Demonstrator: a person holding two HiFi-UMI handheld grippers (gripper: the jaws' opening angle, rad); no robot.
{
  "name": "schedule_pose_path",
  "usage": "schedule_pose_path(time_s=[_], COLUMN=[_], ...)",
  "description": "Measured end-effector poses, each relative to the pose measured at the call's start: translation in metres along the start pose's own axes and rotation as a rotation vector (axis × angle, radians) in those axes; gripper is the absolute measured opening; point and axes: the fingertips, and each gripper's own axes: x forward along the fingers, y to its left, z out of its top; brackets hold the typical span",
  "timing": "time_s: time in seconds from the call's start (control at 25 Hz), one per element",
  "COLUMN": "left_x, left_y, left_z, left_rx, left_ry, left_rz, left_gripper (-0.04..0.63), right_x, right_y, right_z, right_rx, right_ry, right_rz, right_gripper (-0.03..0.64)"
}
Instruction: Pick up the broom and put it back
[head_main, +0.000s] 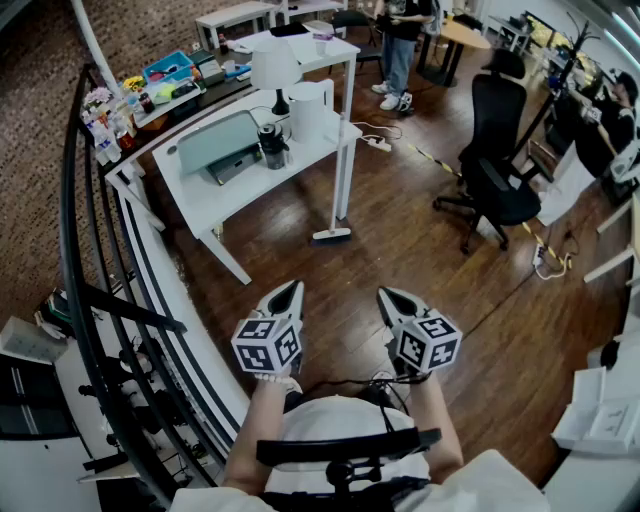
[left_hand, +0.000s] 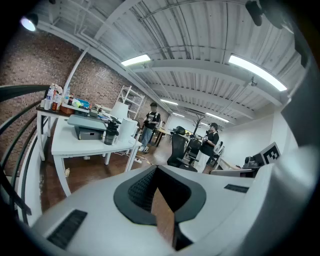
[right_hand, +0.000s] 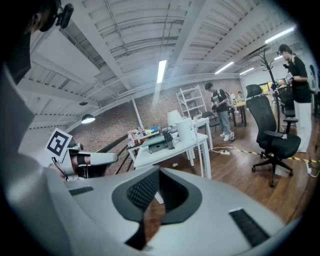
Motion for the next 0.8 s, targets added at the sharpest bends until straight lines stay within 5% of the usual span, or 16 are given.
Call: schedule_pose_path(time_s=[0.8], left_x=[0.046], left_y=[-0.057], left_z=[-0.008], left_rx=[0.031], left_ry=[0.027], left_rz=[0.057], left_gripper=[-0.011], right_x=[-0.019], right_y=[-0.066], right_z=[0.008], right_rx=[0.048], right_ry=[-0.008], right_rz=[0.078], right_gripper=[0.011])
